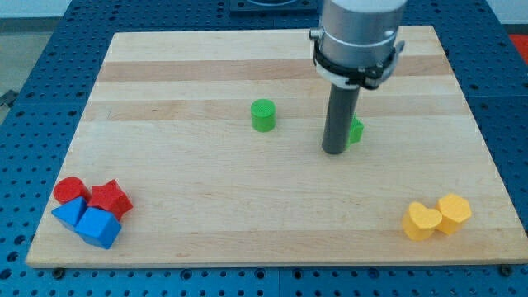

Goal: Move green star right to green circle

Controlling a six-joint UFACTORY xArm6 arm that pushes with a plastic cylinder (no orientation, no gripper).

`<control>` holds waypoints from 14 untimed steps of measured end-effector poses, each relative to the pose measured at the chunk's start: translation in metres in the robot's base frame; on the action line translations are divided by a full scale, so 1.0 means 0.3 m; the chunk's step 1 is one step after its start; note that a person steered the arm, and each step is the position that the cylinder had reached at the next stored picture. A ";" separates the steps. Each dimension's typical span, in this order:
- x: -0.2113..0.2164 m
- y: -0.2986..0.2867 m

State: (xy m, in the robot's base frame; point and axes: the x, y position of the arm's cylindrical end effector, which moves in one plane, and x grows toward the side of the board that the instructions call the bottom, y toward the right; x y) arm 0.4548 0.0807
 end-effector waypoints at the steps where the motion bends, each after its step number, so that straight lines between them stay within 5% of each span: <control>1: 0.010 -0.005; 2: 0.150 0.013; 4: 0.020 0.195; 7: -0.135 -0.065; 9: -0.024 0.052; 11: 0.029 -0.069; 14: -0.085 -0.086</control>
State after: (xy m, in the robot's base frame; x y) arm 0.4293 0.0549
